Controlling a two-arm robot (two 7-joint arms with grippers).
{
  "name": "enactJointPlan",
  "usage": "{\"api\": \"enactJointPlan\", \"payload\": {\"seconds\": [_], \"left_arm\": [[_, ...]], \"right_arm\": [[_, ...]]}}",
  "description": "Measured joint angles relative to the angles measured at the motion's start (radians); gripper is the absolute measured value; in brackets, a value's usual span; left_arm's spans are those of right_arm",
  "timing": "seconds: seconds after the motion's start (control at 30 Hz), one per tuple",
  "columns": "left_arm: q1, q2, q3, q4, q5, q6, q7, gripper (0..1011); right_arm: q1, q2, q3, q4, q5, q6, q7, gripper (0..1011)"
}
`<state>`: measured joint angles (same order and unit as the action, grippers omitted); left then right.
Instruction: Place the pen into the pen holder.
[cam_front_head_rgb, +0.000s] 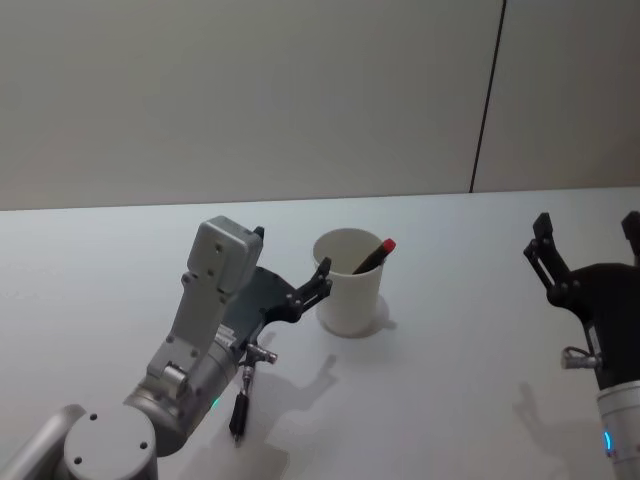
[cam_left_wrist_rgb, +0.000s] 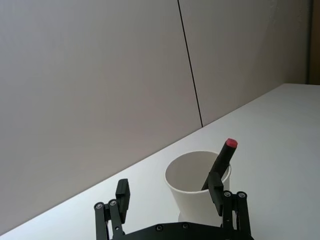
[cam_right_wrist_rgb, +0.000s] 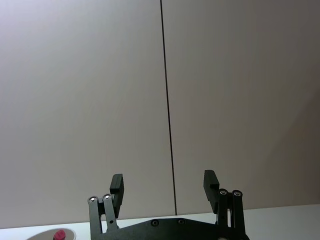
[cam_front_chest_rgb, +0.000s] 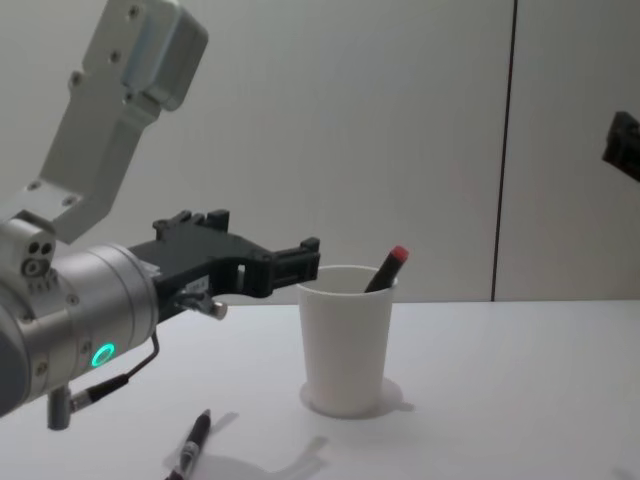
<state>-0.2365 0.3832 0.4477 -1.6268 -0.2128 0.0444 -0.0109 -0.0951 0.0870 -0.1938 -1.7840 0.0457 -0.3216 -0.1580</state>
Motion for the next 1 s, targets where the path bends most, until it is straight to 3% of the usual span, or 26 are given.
{"api": "enactJointPlan", "payload": {"seconds": [0.9, 1.0], "left_arm": [[0.010, 0.026, -0.048, -0.016, -0.088, 0.197, 0.035, 1004], [0.012, 0.027, -0.052, -0.017, -0.103, 0.238, 0.038, 1004]], "right_arm": [[-0.008, -0.001, 0.000, -0.005, 0.000, 0.003, -0.012, 1001], [-0.008, -0.001, 0.000, -0.005, 0.000, 0.003, -0.012, 1001]]}}
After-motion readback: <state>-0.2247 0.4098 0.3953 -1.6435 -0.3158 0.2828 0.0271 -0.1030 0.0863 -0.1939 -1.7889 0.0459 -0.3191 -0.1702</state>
